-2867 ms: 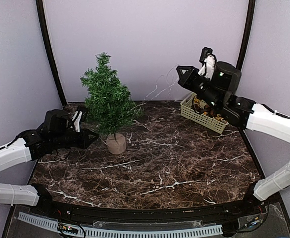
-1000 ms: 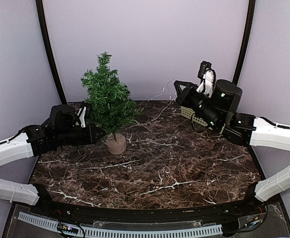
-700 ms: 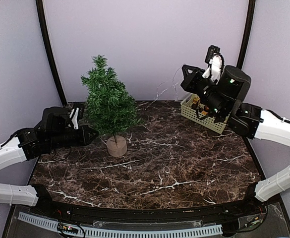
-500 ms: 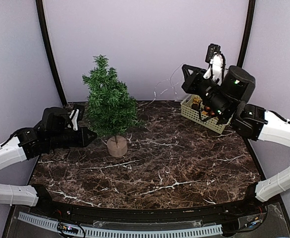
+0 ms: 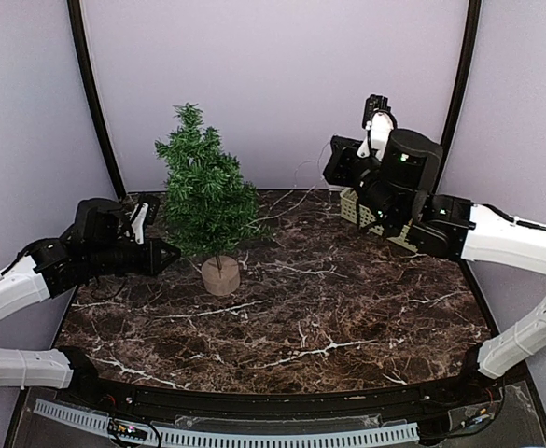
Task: Decorate the small christmas tree
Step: Wrap the side of the string light in the gap of the branches.
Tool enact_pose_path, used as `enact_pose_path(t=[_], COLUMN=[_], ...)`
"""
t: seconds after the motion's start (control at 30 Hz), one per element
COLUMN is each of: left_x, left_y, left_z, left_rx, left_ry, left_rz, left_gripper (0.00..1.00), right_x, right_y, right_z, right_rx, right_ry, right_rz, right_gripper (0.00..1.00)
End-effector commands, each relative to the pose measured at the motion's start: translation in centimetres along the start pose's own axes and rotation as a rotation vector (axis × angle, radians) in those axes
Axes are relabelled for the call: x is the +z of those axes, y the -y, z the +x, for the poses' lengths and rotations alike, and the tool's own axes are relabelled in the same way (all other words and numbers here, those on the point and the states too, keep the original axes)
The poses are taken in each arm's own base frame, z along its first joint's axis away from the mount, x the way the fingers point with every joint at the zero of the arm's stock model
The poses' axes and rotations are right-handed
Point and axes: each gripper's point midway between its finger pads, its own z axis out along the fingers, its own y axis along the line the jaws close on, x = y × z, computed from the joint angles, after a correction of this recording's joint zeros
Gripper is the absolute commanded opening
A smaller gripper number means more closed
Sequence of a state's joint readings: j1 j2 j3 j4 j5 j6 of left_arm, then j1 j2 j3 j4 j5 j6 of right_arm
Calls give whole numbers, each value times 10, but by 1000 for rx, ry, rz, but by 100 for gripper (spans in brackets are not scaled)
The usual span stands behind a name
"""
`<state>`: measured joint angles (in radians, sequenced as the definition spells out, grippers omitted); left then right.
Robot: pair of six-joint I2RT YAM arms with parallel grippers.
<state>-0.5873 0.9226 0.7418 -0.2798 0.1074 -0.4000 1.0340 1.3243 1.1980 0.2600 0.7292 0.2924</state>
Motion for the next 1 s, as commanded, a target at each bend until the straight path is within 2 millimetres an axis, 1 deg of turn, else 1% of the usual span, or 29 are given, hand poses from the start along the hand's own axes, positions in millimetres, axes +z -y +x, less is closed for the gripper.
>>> enact_pose_path(t=[0.0,0.17,0.3,0.4,0.53,0.63,0.8,0.97], left_x=[-7,-5,-3,-2,-1,0,0,2], left_y=[7,6,4,2,1,-1,-4,-5], left_z=[-10,-6,-5,-4,-1,1,5,7], left_rx=[39,38,43,42,42,39,32,28], left_ry=[35,26,24,22,14,10,8,3], left_rz=[36,38,31,28,28,25,18,21], left_gripper=[0,0,0,0,0,0,0,0], right_x=[9,23,44,62,88,103,122,132], right_y=[-1,-4,1,6,12,18,40,50], right_z=[-26,-31,-26,-21,-8,0,28,60], right_rx=[36,49,53,51,41,32,27,31], right_ry=[54,55,36,19,-13,-27,-89,-159], right_rz=[50,45,70,88,114,141,195,192], right_gripper=[0,0,0,0,0,0,0,0])
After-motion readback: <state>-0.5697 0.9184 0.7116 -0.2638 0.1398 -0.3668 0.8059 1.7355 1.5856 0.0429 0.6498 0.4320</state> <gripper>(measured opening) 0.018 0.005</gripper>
